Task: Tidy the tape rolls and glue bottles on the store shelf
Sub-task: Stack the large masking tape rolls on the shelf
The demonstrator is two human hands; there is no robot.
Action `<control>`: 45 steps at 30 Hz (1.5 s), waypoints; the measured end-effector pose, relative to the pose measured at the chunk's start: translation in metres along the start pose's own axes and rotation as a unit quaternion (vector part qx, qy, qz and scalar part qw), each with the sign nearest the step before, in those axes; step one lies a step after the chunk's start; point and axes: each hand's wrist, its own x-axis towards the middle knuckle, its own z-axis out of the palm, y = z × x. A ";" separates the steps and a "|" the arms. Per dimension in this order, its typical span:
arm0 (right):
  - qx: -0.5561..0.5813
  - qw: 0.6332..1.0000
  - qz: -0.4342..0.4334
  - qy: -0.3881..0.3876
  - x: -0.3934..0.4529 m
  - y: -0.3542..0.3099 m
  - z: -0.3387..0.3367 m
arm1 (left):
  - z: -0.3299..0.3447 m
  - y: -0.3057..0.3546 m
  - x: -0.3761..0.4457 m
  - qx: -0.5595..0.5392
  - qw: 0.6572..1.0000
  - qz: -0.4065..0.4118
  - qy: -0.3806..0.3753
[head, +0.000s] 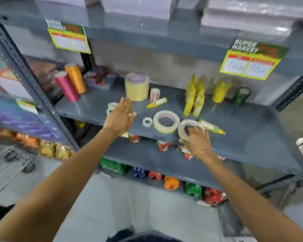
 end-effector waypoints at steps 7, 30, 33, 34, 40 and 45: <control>-0.069 0.996 0.032 -0.050 0.012 -0.003 0.020 | 0.021 -0.077 -0.016 -0.008 0.993 -0.113 -0.021; -0.058 0.995 0.062 -0.049 0.084 -0.100 0.024 | 0.073 -0.177 0.053 -0.029 0.985 -0.172 0.011; -0.056 0.995 0.064 -0.060 0.087 -0.101 0.023 | 0.075 -0.177 0.052 -0.024 0.986 -0.165 0.022; -0.055 0.994 0.064 -0.062 0.088 -0.101 0.023 | 0.075 -0.177 0.052 -0.023 0.986 -0.162 0.026; -0.066 0.992 0.064 -0.085 0.090 -0.102 0.022 | 0.076 -0.177 0.051 -0.023 0.986 -0.161 0.036; -0.068 0.992 0.068 -0.086 0.089 -0.101 0.021 | 0.077 -0.177 0.051 -0.023 0.986 -0.161 0.040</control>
